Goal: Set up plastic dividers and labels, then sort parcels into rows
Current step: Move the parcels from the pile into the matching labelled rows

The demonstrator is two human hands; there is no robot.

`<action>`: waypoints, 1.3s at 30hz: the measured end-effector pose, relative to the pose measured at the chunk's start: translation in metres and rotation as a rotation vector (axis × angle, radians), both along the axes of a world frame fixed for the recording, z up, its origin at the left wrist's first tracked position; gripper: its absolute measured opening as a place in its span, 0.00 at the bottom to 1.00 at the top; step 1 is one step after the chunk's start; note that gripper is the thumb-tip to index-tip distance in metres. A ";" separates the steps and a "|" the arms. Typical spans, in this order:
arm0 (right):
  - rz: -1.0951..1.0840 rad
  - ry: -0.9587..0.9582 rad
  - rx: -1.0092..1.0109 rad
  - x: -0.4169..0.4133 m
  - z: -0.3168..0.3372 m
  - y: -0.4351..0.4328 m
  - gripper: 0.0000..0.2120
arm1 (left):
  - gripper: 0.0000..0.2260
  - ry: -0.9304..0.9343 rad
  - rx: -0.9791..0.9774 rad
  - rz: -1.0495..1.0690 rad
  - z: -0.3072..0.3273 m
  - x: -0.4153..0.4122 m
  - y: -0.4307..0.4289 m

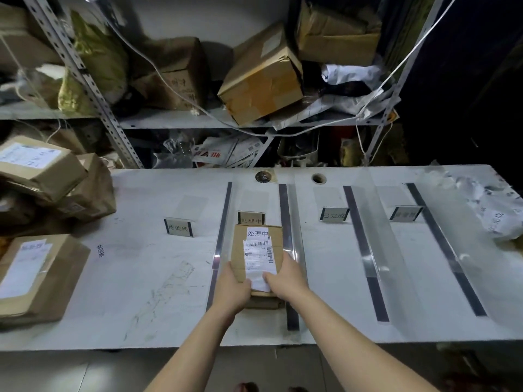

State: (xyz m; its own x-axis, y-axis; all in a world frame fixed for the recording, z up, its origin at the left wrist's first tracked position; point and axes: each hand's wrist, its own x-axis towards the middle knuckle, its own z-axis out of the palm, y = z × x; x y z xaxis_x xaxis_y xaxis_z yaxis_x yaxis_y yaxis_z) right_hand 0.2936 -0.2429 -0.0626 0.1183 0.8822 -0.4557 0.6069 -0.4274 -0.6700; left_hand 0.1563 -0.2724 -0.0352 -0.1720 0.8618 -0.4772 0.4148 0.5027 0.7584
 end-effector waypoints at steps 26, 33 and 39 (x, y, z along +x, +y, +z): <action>0.749 -0.377 0.545 -0.119 0.147 0.017 0.31 | 0.25 0.837 0.207 0.006 0.128 -0.190 -0.061; 0.907 -0.450 0.584 -0.248 0.153 -0.008 0.33 | 0.28 1.066 0.177 0.029 0.141 -0.332 -0.105; 0.913 -0.474 0.606 -0.366 0.170 -0.031 0.31 | 0.25 1.062 0.154 0.009 0.153 -0.446 -0.135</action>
State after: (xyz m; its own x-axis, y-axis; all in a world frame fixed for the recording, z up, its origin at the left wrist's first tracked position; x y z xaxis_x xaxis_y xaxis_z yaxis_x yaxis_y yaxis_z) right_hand -0.0728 -0.2744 0.1070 -0.6206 0.7840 -0.0162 0.7633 0.5993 -0.2413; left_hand -0.2895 -0.4070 0.1176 -0.4415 0.8966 0.0340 0.8961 0.4387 0.0672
